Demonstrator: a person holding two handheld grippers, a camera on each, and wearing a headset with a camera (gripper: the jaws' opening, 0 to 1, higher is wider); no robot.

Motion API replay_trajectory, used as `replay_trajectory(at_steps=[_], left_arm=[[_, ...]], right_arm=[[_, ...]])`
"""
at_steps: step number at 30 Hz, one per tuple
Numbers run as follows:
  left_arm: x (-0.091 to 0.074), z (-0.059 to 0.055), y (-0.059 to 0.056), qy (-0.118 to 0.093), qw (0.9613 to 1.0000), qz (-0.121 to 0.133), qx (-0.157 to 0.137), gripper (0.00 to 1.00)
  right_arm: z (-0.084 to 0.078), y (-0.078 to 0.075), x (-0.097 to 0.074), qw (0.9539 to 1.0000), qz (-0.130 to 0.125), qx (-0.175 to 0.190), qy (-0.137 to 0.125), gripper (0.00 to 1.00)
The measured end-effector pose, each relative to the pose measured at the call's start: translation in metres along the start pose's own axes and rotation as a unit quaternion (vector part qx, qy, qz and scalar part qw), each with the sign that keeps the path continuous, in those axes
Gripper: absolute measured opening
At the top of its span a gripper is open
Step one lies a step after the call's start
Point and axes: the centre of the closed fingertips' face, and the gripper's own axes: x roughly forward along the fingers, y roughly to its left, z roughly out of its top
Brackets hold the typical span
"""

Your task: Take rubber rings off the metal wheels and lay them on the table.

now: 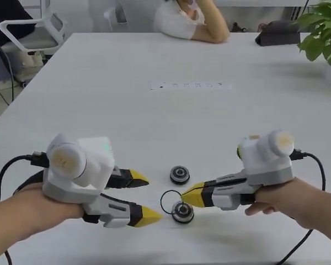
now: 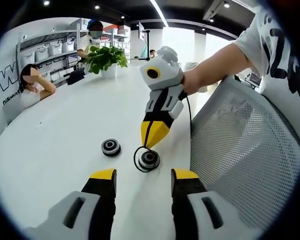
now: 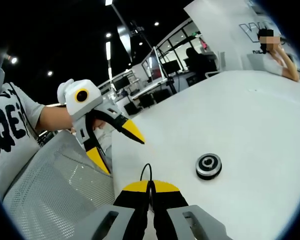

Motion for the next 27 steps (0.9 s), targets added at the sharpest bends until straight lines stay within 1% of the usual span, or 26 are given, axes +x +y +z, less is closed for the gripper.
replay_trajectory(at_steps=[4,8,12,27], left_arm=[[-0.006,-0.003,0.003,-0.002,1.0,0.007,-0.005,0.42],[-0.01,-0.008,0.003,0.001,0.9999,0.011,-0.01,0.44],[-0.013,-0.011,0.004,0.001,0.9998,0.016,-0.013,0.44],[-0.019,-0.014,0.007,0.0,0.9994,0.026,-0.021,0.45]], right_arm=[[0.003,0.0,0.004,1.0,0.002,-0.002,0.001,0.0],[0.003,0.001,0.011,0.9999,0.004,-0.006,0.009,0.0],[0.003,0.001,0.017,0.9998,0.005,-0.01,0.015,0.0],[0.003,-0.002,0.038,0.9991,-0.006,-0.025,0.033,0.0]])
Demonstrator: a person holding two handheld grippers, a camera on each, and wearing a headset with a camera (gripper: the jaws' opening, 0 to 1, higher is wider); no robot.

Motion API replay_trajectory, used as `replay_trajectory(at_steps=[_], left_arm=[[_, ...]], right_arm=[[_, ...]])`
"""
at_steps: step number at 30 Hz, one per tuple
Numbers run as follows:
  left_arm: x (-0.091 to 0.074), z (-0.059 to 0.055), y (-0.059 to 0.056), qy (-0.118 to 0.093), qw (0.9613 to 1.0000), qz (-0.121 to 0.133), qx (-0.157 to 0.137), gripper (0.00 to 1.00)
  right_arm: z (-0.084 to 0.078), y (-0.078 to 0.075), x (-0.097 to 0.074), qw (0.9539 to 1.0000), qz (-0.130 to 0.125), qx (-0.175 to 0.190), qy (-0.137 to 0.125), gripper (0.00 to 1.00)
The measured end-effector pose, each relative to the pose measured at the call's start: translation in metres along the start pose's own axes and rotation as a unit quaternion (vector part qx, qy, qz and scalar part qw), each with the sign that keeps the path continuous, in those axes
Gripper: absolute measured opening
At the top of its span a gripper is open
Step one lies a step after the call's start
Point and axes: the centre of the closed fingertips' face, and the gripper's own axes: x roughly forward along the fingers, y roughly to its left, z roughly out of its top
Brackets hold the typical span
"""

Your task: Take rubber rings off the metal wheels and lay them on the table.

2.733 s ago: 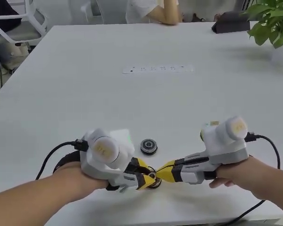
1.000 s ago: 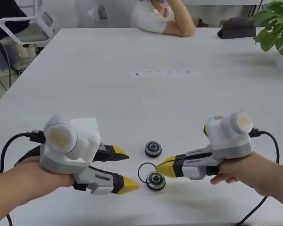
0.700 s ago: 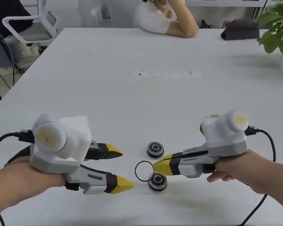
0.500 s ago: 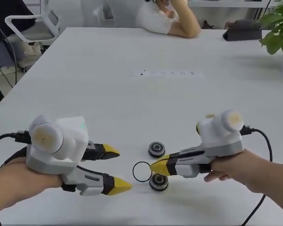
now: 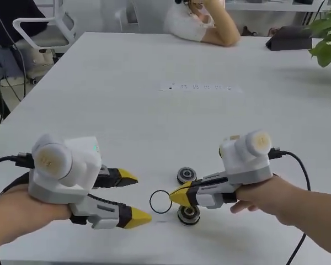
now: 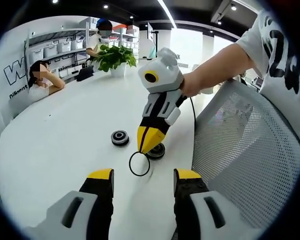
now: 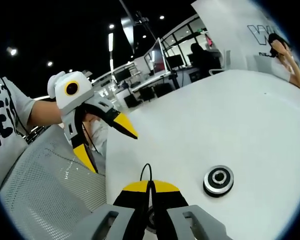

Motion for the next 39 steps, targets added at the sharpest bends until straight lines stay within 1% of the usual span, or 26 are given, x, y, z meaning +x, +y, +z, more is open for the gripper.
replay_trajectory(at_steps=[6,9,16,22,24,27,31,39], left_arm=[[-0.003,0.0,0.0,0.0,1.0,0.003,-0.001,0.45],[-0.003,0.0,0.0,0.0,1.0,0.004,-0.002,0.45],[-0.003,-0.001,-0.001,0.002,1.0,0.004,-0.003,0.45],[-0.003,-0.002,-0.002,0.006,1.0,0.003,-0.003,0.45],[-0.002,-0.002,-0.002,0.006,1.0,0.002,-0.003,0.45],[-0.001,-0.002,-0.002,0.008,1.0,-0.001,-0.002,0.45],[0.001,-0.001,-0.003,0.009,0.9999,-0.004,-0.001,0.45],[0.007,0.005,-0.003,0.008,0.9999,-0.012,0.006,0.45]], right_arm=[[-0.002,-0.001,0.007,0.9999,-0.007,-0.008,0.009,0.0],[-0.002,-0.003,0.007,0.9998,-0.011,-0.015,0.009,0.0],[-0.007,-0.006,0.006,0.9992,-0.02,-0.029,0.019,0.0],[-0.009,-0.005,0.005,0.9988,-0.02,-0.037,0.024,0.07],[-0.01,-0.005,0.003,0.9986,-0.02,-0.042,0.024,0.09],[-0.01,-0.005,0.0,0.9986,-0.021,-0.043,0.022,0.13],[-0.01,-0.005,-0.006,0.9988,-0.021,-0.042,0.016,0.16],[-0.008,-0.005,-0.023,0.9989,-0.023,-0.042,0.0,0.19]])
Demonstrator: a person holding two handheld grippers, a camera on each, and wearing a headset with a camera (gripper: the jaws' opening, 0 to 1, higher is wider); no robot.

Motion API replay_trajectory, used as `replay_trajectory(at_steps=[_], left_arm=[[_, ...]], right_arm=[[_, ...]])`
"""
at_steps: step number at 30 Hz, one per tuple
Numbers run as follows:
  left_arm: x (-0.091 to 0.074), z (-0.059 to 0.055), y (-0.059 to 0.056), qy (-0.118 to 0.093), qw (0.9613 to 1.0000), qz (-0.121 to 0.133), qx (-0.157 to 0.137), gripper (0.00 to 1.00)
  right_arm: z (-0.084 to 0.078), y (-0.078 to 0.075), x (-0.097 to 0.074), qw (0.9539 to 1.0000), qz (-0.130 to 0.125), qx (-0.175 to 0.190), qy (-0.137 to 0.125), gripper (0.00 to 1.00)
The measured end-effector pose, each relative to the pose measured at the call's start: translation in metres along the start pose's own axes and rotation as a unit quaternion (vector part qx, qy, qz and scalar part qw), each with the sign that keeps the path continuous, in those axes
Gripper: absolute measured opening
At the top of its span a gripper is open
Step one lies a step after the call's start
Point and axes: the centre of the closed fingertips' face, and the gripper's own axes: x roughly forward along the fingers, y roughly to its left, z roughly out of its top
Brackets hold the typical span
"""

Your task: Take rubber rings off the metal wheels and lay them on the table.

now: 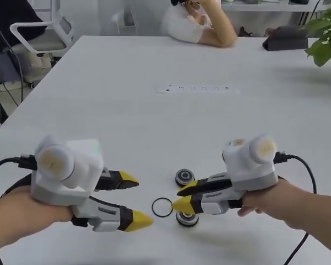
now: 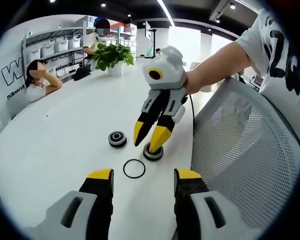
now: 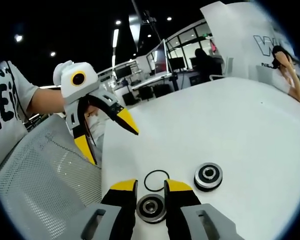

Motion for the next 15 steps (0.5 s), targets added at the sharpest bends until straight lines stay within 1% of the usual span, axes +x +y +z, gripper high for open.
replay_trajectory(at_steps=[4,9,15], left_arm=[[0.002,0.007,0.001,-0.005,1.0,-0.002,0.001,0.45],[0.007,0.01,0.002,-0.005,1.0,-0.006,0.004,0.45],[0.016,0.015,-0.002,-0.005,0.9998,-0.015,0.01,0.44]], right_arm=[[0.0,0.0,-0.007,1.0,-0.002,0.0,-0.007,0.2],[-0.005,-0.002,-0.017,0.9999,-0.006,0.001,-0.01,0.21],[-0.014,-0.004,-0.026,0.9999,-0.011,0.0,-0.008,0.22]])
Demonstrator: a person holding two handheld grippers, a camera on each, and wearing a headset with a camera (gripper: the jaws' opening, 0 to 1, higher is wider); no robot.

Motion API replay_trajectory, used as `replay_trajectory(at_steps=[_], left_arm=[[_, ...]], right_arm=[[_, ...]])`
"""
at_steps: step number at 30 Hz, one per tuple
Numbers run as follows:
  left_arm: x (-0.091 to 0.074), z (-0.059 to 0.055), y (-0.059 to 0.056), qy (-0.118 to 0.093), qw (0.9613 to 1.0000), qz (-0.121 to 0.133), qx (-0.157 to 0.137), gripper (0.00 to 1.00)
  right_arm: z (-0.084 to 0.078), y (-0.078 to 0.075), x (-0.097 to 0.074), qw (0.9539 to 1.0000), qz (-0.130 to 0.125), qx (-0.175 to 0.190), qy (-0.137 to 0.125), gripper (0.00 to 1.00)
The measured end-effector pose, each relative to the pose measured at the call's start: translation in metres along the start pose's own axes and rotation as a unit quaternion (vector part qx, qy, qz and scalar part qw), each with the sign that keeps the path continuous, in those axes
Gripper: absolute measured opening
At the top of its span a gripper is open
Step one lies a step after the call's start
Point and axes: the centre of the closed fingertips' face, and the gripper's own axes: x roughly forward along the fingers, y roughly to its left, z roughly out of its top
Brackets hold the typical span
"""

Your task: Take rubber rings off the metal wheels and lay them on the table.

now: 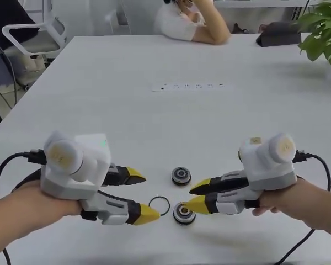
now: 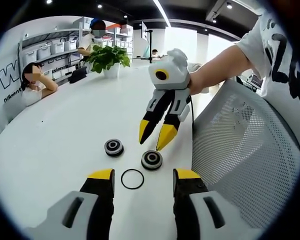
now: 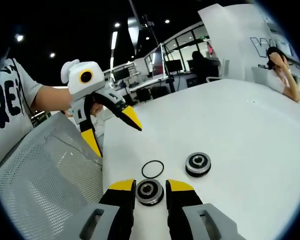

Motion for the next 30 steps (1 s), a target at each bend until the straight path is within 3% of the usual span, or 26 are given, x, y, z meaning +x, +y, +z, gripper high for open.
replay_trajectory(at_steps=[17,30], left_arm=[[0.023,0.009,-0.007,0.002,0.9998,-0.019,0.002,0.41],[0.042,0.004,-0.015,0.015,0.9992,-0.037,-0.006,0.36]], right_arm=[[-0.018,0.002,-0.004,0.9998,0.0,-0.017,0.014,0.24],[-0.027,0.003,0.001,0.9992,0.005,-0.028,0.027,0.23]])
